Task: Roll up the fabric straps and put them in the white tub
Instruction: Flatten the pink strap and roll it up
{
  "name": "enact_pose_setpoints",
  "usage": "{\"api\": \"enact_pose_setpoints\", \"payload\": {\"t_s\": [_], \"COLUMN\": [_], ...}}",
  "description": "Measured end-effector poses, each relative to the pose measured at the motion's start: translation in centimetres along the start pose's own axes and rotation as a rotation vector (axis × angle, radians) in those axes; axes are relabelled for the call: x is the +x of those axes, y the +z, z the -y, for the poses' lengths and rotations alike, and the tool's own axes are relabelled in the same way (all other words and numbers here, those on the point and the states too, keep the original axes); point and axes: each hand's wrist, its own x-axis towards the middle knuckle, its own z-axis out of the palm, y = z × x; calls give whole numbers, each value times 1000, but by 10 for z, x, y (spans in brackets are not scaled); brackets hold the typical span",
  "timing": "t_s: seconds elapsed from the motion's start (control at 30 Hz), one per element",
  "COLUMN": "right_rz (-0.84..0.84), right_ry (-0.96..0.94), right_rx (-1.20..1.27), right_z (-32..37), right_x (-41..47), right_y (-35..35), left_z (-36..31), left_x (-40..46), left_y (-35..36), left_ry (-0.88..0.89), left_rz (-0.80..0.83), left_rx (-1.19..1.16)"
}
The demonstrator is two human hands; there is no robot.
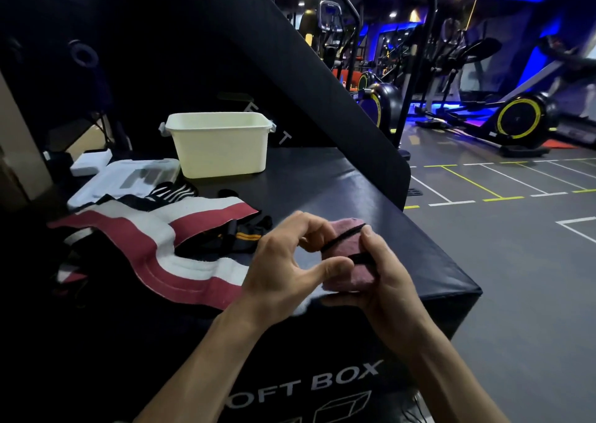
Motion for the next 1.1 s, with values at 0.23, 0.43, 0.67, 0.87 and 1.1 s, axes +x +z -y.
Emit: {"api": "enact_pose_setpoints", "payload": {"t_s": [0.23,0.43,0.67,0.87,1.1], "right_rz": [-93,-94,-15,237,260], "right_ry": [-126,-167,-147,4,64], "right_rx": [-186,-231,-120,248,262], "right_z": [3,-2,1,0,-16], "right_x": [-1,-1,-5,-11,-14], "right_y": [5,15,42,64,104], "left_z": [-1,-1,0,-8,-11], "left_x": [1,-4,-17,-33,-53], "left_y": [-4,-9,-32,-60,-84], "left_ry": [3,7,-50,-210,-209], "left_rz": [79,77,-52,-69,-215], "left_rx": [47,60,-78,-257,-229]}}
